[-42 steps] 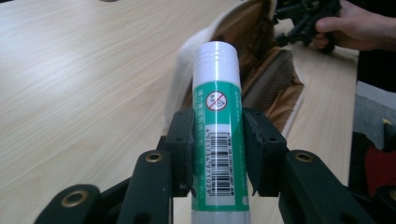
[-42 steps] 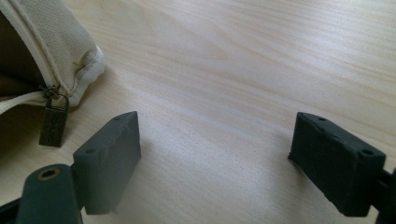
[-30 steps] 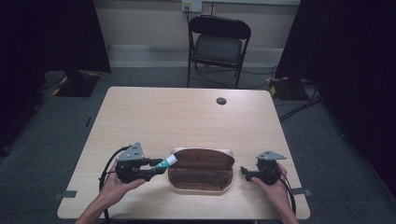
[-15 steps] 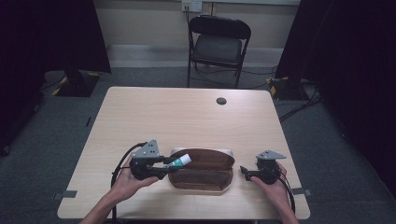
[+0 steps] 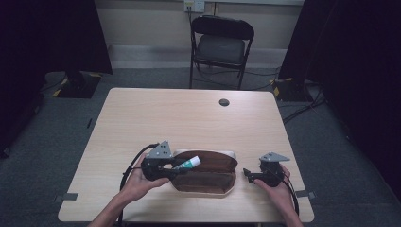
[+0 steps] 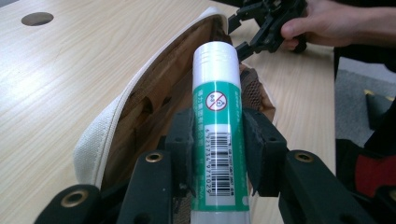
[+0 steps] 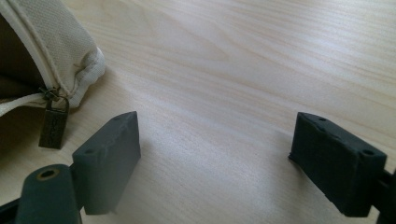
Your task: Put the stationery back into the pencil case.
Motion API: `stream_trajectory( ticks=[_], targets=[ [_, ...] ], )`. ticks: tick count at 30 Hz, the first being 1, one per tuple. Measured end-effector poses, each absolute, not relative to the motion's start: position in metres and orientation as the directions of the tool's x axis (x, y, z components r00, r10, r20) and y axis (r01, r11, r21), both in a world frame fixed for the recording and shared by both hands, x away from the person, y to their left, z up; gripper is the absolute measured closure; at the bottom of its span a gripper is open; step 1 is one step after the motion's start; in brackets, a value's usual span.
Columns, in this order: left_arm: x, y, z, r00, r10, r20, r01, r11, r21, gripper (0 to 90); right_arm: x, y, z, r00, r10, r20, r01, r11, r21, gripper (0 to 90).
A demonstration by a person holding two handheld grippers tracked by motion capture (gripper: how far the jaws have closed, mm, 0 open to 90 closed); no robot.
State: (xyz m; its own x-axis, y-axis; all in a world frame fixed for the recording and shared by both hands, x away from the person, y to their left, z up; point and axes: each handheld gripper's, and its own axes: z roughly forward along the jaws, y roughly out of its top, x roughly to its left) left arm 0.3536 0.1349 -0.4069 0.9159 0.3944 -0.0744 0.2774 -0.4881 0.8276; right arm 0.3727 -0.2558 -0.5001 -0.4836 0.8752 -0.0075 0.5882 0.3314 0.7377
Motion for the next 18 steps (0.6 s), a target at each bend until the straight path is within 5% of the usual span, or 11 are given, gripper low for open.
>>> stream_trajectory(
  ticks=[18],
  targets=[
    [0.372, 0.110, -0.425, 0.926, 0.369, -0.081, 0.291, -0.559, 0.776, 65.9, 0.373, -0.256, -0.500, -0.484, 0.875, -0.008, 0.587, 0.332, 0.738, 14.8]
  ],
)
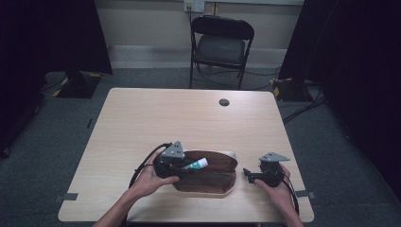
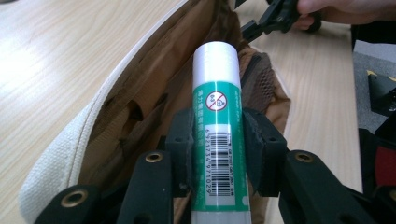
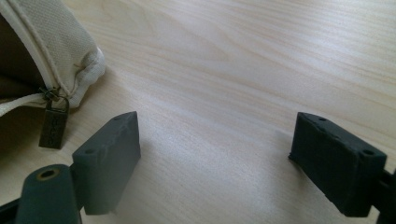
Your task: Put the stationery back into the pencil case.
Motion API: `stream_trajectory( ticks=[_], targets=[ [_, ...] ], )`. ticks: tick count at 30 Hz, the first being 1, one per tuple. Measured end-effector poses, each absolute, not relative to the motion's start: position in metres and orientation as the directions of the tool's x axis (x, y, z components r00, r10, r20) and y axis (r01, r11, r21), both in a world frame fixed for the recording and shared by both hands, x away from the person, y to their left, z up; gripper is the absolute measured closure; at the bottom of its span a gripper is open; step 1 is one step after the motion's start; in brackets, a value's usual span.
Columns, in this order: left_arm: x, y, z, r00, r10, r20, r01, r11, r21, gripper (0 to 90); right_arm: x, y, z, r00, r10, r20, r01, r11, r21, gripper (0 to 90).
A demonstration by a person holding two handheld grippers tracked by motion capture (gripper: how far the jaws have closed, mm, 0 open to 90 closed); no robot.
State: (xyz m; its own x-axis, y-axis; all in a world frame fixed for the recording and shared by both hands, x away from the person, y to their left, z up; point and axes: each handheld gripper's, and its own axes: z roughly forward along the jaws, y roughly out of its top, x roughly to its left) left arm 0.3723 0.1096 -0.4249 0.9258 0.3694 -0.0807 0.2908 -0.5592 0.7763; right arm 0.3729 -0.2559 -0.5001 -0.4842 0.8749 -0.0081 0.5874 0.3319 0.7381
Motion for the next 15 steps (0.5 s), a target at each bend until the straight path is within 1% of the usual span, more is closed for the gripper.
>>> stream_trajectory(
  ticks=[4, 5, 8, 12, 14, 15],
  targets=[
    [0.376, 0.107, -0.431, 0.924, 0.378, -0.067, 0.294, -0.586, 0.755, 65.9, 0.373, -0.256, -0.500, -0.484, 0.875, -0.007, 0.588, 0.331, 0.738, 14.9],
    [0.377, 0.107, -0.433, 0.921, 0.381, -0.081, 0.302, -0.567, 0.766, 65.9, 0.373, -0.256, -0.500, -0.484, 0.875, -0.008, 0.588, 0.332, 0.738, 14.9],
    [0.380, 0.108, -0.435, 0.922, 0.380, -0.079, 0.304, -0.581, 0.755, 65.8, 0.373, -0.256, -0.500, -0.485, 0.874, -0.006, 0.588, 0.331, 0.738, 14.8],
    [0.380, 0.105, -0.438, 0.920, 0.383, -0.085, 0.308, -0.570, 0.762, 65.5, 0.373, -0.256, -0.500, -0.485, 0.874, -0.006, 0.588, 0.331, 0.738, 14.8],
    [0.380, 0.104, -0.438, 0.914, 0.399, -0.075, 0.310, -0.565, 0.765, 65.4, 0.373, -0.256, -0.500, -0.485, 0.875, -0.008, 0.587, 0.332, 0.738, 14.8],
    [0.381, 0.105, -0.437, 0.912, 0.405, -0.064, 0.306, -0.567, 0.765, 68.8, 0.373, -0.256, -0.500, -0.484, 0.875, -0.008, 0.587, 0.332, 0.738, 14.8]
  ],
)
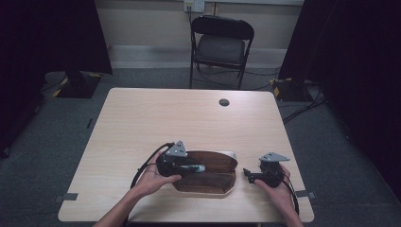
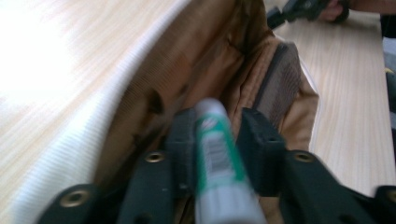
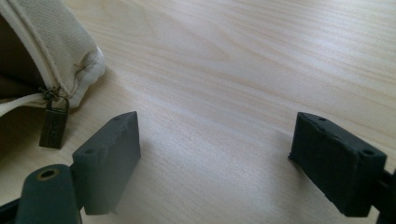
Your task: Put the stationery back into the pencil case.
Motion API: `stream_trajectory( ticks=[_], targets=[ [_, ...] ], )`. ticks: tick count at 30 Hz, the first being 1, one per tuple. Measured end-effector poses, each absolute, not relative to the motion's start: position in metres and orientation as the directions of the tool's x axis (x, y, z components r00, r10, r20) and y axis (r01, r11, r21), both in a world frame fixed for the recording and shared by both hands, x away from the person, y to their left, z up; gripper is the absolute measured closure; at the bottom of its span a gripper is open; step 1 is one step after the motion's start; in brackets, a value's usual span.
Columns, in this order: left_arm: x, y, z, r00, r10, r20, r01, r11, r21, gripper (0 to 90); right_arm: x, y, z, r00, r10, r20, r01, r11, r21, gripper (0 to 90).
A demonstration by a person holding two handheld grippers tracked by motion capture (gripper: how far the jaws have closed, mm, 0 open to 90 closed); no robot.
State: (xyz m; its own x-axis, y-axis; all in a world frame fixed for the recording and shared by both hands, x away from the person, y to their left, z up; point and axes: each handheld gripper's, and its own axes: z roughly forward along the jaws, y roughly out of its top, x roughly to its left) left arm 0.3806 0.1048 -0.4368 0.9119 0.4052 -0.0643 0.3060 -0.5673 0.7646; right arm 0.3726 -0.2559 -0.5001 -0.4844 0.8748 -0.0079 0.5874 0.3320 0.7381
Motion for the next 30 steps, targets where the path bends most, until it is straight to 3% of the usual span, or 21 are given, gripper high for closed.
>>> stream_trajectory(
  ticks=[20, 30],
  targets=[
    [0.373, 0.113, -0.426, 0.915, 0.389, -0.105, 0.314, -0.525, 0.791, 65.7, 0.372, -0.256, -0.500, -0.484, 0.875, -0.007, 0.589, 0.332, 0.736, 14.8],
    [0.363, 0.148, -0.419, 0.891, 0.426, -0.156, 0.356, -0.443, 0.823, 50.9, 0.373, -0.256, -0.500, -0.489, 0.872, -0.007, 0.586, 0.335, 0.738, 14.8]
  ],
)
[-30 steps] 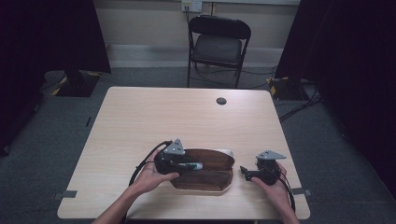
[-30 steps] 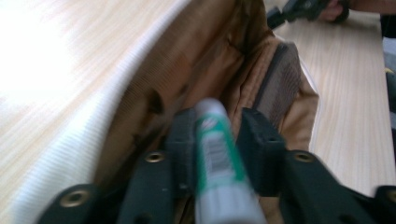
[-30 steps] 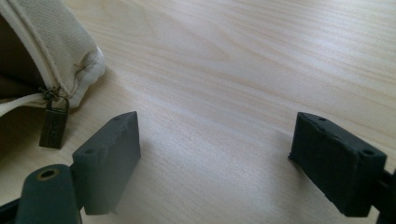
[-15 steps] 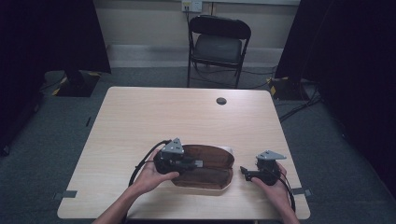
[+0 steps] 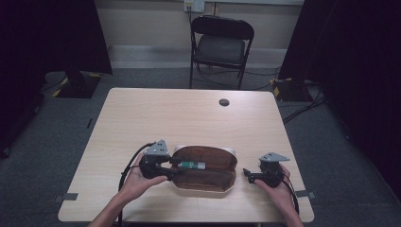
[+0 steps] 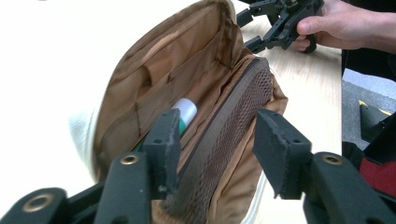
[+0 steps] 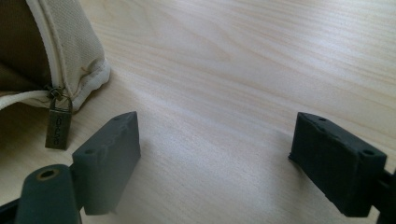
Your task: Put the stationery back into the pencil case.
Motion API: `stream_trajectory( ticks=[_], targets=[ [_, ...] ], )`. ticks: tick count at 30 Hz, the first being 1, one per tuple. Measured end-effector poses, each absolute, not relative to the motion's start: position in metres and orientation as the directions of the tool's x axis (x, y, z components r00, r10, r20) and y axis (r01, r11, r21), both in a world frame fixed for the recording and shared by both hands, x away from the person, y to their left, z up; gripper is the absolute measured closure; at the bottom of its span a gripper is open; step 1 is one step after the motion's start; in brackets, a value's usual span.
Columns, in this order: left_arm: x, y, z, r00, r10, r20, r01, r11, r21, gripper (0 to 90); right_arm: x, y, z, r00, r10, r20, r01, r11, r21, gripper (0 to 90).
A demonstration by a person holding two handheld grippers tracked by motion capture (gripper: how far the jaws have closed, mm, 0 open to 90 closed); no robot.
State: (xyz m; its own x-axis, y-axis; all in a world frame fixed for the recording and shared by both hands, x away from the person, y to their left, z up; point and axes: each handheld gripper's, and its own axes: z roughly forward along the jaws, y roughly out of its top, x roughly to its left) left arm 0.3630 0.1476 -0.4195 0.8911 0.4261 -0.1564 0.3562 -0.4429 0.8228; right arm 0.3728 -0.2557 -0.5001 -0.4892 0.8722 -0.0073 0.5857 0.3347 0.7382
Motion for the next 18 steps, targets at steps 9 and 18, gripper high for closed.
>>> stream_trajectory(
  ticks=[9, 18],
  targets=[
    [0.358, 0.180, -0.419, 0.849, 0.509, -0.142, 0.385, -0.411, 0.826, 35.0, 0.373, -0.256, -0.500, -0.491, 0.871, -0.008, 0.585, 0.336, 0.738, 14.7],
    [0.358, 0.211, -0.420, 0.800, 0.591, -0.106, 0.413, -0.414, 0.811, 27.8, 0.374, -0.256, -0.500, -0.491, 0.871, -0.008, 0.585, 0.337, 0.738, 14.7]
  ],
)
